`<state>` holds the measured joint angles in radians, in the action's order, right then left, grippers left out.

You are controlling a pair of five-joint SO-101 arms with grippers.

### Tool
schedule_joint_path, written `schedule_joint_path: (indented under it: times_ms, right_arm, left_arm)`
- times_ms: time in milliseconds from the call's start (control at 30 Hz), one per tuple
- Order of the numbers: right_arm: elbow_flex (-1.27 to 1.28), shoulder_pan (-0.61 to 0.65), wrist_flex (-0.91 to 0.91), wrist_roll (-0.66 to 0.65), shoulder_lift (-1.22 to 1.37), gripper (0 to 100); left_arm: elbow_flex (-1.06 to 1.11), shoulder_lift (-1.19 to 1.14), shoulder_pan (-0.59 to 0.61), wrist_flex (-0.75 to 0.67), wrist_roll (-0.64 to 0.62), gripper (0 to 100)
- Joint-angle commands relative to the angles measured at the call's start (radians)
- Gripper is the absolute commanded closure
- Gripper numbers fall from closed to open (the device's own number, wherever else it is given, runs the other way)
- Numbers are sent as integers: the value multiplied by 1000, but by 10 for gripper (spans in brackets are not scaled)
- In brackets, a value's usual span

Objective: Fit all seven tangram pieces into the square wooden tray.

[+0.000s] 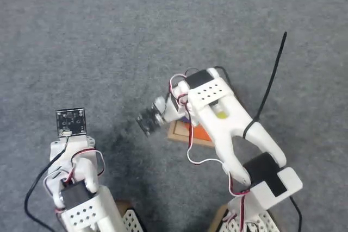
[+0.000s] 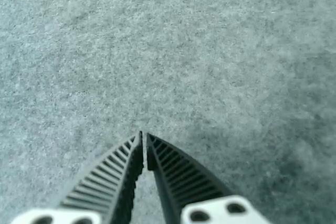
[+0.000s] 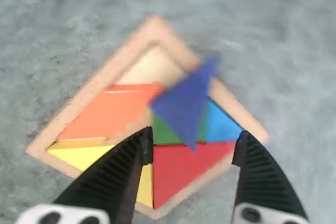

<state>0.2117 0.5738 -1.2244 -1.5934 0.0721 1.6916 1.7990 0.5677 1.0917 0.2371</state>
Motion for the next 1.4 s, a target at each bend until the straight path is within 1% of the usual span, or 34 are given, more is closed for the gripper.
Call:
schedule_joint_path:
  times_ms: [0, 67, 100, 167, 233, 267, 300, 433, 500, 533, 700, 833, 967, 1167, 1367]
  right_arm:
    - [-143, 5, -36, 367, -13, 814]
    - [-213, 38, -74, 667, -13, 950]
    - [-252, 42, -87, 819, -8, 998]
    - [-298, 44, -91, 1143, 1, 940]
    - [-293, 42, -84, 1479, 8, 946]
    - [-293, 48, -79, 1602, 18, 965]
    - [-290, 67, -58, 1665, 28, 979]
    - [-292, 125, 12, 1797, 97, 991]
    - [-292, 133, 15, 1837, 128, 991]
    - [-290, 128, 15, 1824, 140, 991]
    - [-287, 16, 27, 1738, 151, 991]
    - [-278, -67, 76, 1631, 168, 992]
    - [-256, -99, 124, 1536, 266, 992]
    - [-255, -104, 119, 1530, 315, 992]
    - [-233, -133, 61, 1530, 314, 992]
  left_arm:
    - [-8, 14, -6, 2, 14, 985]
    - [-8, 14, -6, 2, 14, 985]
    - [-8, 14, -6, 2, 14, 985]
    - [-8, 14, -6, 2, 14, 985]
    - [-8, 14, -6, 2, 14, 985]
    - [-8, 14, -6, 2, 14, 985]
    - [-8, 14, -6, 2, 14, 985]
    - [-8, 14, -6, 2, 14, 985]
    - [-8, 14, -5, 2, 14, 985]
    - [-8, 14, -5, 2, 14, 985]
    - [-8, 14, -5, 2, 14, 985]
    - [-8, 14, -5, 2, 14, 985]
    - [-8, 14, -5, 2, 14, 985]
    - [-8, 14, -5, 2, 14, 985]
    - [-8, 14, -5, 2, 14, 985]
